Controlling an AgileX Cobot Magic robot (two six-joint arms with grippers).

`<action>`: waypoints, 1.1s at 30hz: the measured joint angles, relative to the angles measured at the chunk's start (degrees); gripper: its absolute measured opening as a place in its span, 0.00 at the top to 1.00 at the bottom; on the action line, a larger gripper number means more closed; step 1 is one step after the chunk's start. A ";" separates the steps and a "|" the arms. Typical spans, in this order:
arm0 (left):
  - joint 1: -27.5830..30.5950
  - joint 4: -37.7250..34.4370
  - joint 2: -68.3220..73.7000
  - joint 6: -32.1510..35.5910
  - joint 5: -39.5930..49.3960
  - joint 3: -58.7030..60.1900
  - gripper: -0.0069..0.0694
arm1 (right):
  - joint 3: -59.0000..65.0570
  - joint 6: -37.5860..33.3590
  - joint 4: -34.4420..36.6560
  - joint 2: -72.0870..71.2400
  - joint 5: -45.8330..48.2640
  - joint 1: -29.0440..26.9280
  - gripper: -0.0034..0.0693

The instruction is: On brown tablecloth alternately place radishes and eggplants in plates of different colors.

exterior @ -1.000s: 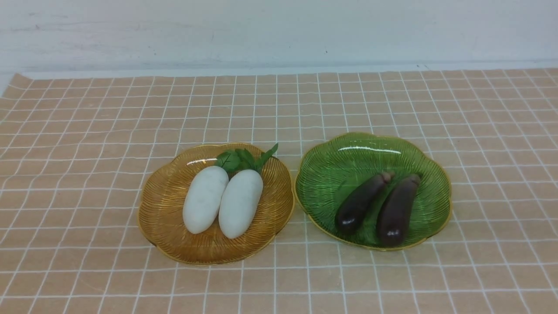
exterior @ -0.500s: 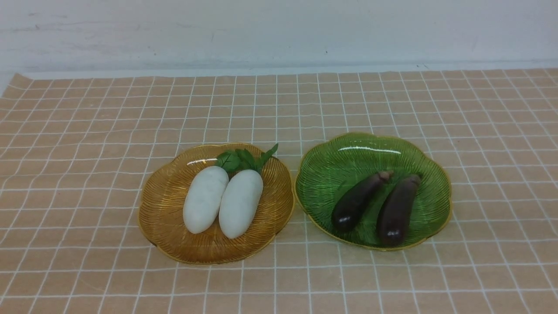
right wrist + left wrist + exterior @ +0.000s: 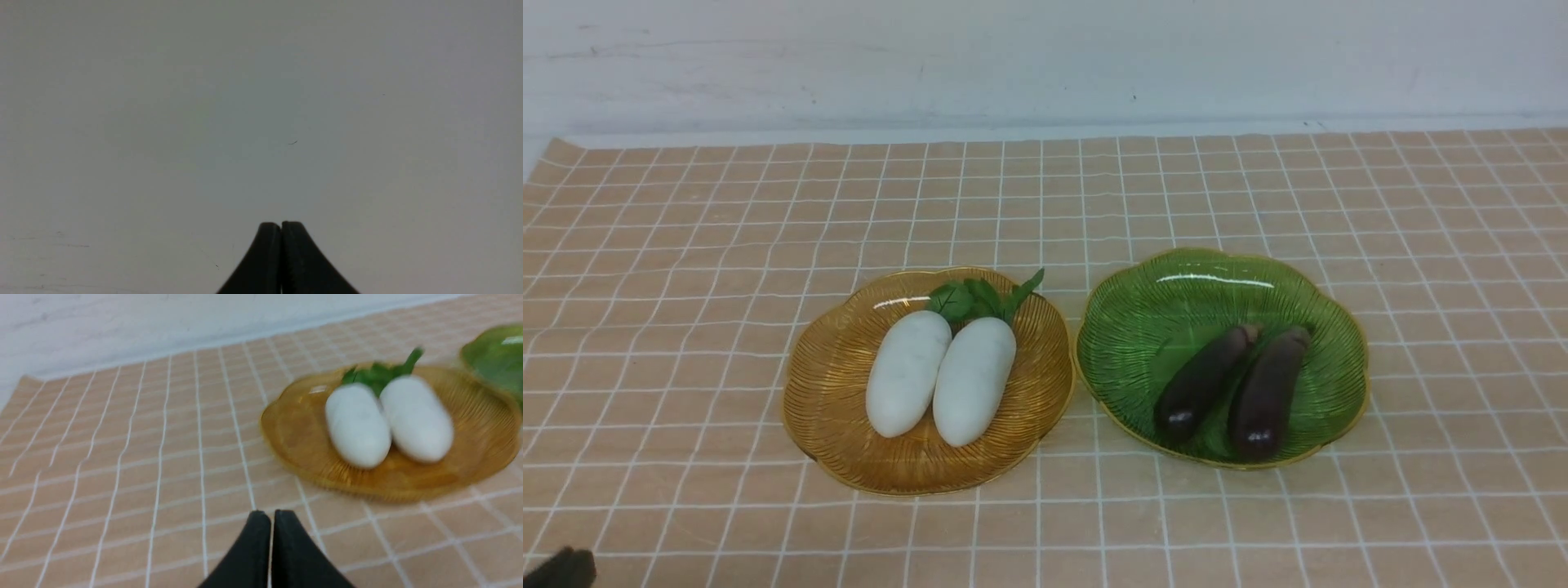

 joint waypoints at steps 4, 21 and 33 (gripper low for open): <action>0.89 -2.09 -0.06 3.36 0.62 1.23 0.91 | 0.00 0.00 0.00 0.00 0.10 0.00 0.97; 0.95 -1.94 -0.11 4.57 0.63 1.23 0.91 | 0.00 -0.05 0.00 0.00 0.14 0.00 0.97; 0.95 -1.94 -0.11 4.57 0.63 1.23 0.91 | 0.00 -0.05 0.00 0.00 0.14 0.00 0.97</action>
